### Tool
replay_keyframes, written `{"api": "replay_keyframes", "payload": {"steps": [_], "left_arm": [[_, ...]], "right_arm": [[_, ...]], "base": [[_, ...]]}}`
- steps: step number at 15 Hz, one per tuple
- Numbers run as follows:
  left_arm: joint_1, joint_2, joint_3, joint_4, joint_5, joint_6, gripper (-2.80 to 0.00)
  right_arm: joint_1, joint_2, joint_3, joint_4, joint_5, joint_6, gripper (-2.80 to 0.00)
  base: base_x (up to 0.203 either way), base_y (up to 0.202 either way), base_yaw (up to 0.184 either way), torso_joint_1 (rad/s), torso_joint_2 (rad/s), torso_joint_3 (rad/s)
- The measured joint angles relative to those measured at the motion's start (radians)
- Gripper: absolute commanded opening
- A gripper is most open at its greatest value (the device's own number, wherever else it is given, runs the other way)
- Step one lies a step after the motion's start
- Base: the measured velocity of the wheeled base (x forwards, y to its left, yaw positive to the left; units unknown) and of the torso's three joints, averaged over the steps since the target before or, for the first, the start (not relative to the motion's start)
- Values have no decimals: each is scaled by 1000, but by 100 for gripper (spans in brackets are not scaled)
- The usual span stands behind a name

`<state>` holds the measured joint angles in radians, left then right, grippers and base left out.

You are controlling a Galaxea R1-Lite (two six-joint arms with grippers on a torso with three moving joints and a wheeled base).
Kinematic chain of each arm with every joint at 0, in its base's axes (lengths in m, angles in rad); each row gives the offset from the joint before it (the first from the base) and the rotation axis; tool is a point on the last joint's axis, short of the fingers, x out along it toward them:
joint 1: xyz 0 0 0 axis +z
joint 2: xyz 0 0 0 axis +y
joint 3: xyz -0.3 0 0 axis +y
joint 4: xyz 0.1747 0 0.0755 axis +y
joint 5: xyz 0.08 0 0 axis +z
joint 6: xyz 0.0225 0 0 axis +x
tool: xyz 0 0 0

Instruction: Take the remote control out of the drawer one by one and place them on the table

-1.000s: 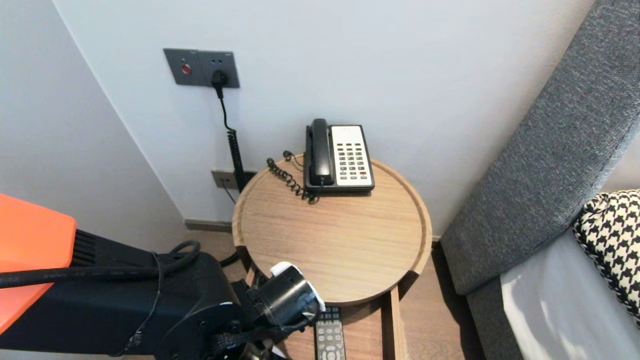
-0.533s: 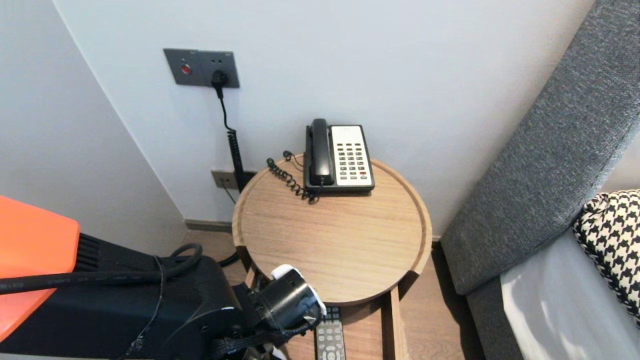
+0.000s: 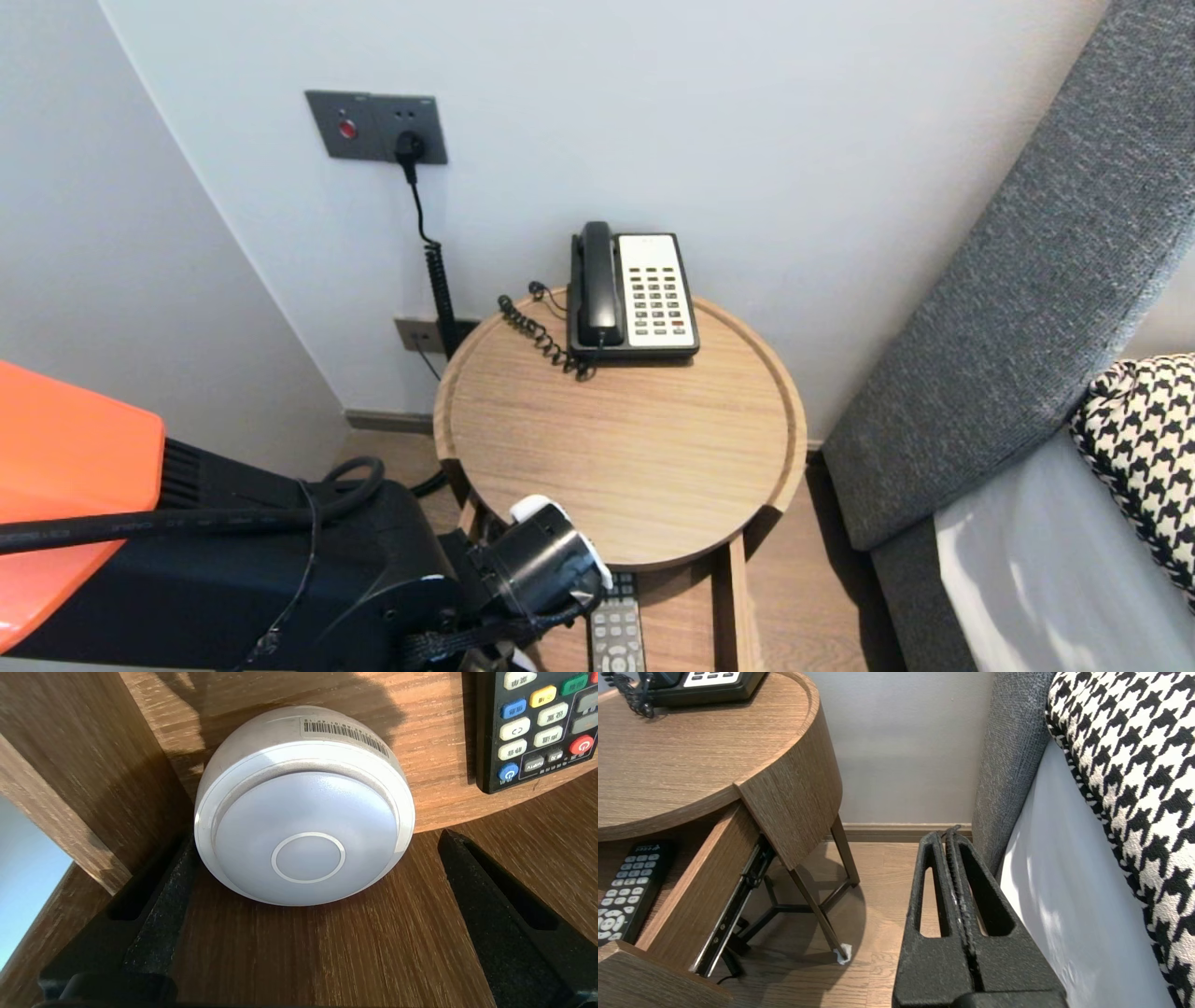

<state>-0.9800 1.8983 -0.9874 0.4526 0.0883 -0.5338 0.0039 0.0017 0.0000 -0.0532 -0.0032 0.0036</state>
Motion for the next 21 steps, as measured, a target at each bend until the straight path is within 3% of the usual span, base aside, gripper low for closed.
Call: {"api": "replay_keyframes", "payload": {"steps": [10, 11, 21], "left_arm": [[0, 2, 3, 0, -19, 0, 0], [0, 2, 7, -2, -19, 0, -280], [0, -4, 24, -9, -10, 1, -280]], "right_arm": [[0, 0, 0, 0, 0, 0, -280], [0, 0, 0, 0, 0, 0, -280], [0, 0, 0, 0, 0, 0, -280]], "base": [[0, 0, 0, 0, 0, 0], [0, 0, 0, 0, 0, 0], [0, 0, 0, 0, 0, 0]]}}
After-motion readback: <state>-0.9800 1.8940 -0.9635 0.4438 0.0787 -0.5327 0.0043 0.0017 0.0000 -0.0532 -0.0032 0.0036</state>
